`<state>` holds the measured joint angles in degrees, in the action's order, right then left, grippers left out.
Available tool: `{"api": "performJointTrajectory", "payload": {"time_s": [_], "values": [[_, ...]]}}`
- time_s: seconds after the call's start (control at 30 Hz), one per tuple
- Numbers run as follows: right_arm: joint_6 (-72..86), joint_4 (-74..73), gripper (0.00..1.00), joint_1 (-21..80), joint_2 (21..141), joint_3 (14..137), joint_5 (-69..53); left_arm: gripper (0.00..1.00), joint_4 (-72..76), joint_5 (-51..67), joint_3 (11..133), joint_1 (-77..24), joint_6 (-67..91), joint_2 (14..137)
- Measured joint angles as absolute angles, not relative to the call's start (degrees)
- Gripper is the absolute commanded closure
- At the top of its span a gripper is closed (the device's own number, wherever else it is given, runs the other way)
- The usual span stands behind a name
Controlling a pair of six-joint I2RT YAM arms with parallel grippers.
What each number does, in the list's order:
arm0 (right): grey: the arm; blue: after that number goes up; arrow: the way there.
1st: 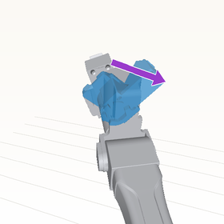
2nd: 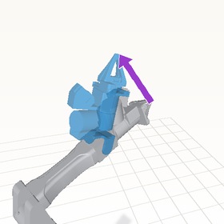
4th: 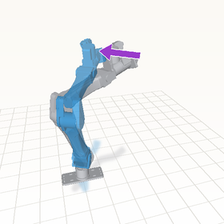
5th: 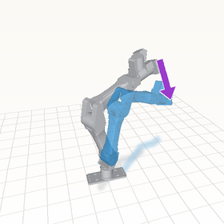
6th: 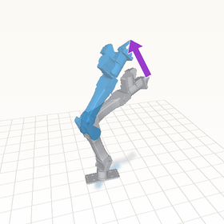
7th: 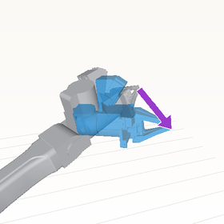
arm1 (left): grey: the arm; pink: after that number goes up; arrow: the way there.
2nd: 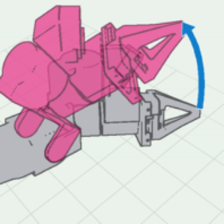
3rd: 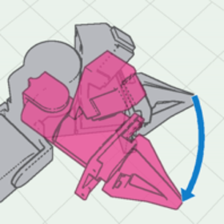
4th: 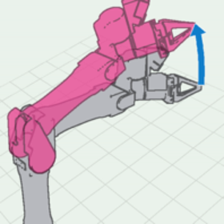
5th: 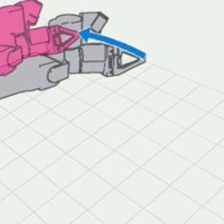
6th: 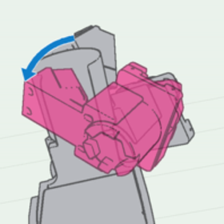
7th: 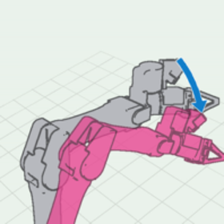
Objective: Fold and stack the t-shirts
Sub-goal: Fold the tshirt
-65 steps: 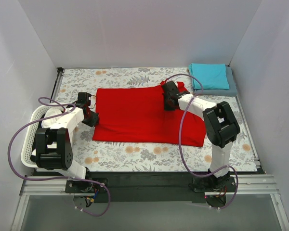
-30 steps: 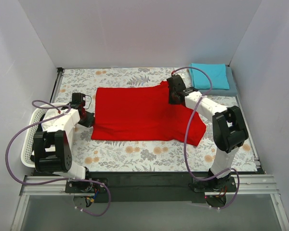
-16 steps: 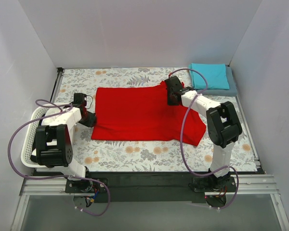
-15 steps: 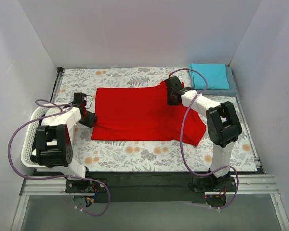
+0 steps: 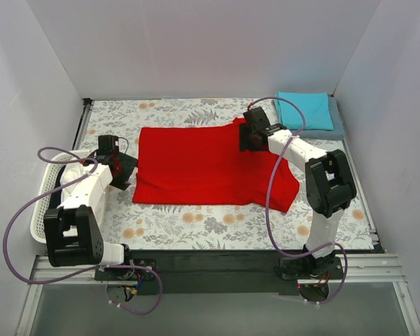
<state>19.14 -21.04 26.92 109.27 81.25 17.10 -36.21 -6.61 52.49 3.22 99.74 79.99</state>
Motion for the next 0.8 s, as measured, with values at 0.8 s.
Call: {"api": "performJointTrajectory", "payload": {"time_s": [0.8], "values": [[27.14,-27.99,0.32,17.67,75.31,43.86,11.09,0.76,-34.65,-4.67,40.93,0.78,101.65,77.45]]}}
